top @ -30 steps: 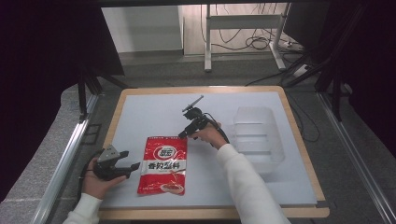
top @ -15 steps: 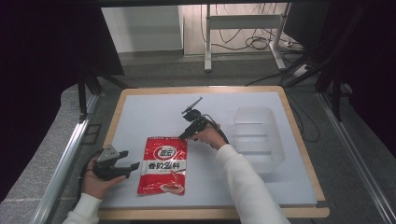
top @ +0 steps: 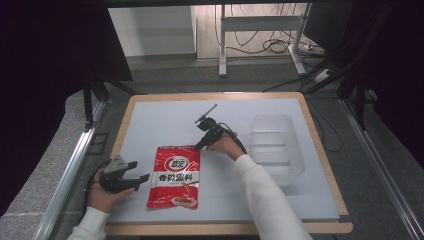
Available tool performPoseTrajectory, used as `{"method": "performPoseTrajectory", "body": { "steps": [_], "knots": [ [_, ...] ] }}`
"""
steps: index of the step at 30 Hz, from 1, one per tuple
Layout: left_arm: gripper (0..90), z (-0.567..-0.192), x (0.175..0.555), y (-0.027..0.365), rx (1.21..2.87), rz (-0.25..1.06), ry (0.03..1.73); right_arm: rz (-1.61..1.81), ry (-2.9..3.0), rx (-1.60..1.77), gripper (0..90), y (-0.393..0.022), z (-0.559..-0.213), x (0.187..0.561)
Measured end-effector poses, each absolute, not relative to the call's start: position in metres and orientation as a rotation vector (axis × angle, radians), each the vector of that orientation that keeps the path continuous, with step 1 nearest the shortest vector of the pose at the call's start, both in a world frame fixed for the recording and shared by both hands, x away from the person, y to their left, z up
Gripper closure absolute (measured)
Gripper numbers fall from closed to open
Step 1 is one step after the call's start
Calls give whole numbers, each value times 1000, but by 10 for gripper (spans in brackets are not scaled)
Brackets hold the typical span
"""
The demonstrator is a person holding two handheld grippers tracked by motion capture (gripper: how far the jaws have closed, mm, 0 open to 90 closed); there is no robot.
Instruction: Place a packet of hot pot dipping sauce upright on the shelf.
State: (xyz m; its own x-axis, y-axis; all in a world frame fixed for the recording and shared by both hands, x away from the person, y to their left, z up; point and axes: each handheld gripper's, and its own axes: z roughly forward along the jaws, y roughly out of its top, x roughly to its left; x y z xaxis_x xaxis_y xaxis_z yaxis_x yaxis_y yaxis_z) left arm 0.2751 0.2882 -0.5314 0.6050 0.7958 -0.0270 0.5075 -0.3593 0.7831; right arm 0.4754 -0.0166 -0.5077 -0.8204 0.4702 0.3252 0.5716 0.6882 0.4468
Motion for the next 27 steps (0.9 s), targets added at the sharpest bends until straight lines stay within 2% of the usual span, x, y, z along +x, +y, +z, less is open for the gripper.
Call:
{"method": "performPoseTrajectory", "body": {
  "steps": [27],
  "knots": [
    [292,-531,277,288,2033,460,1033,-1046,-2665,-663,891,-29,-468,444]
  ]
}}
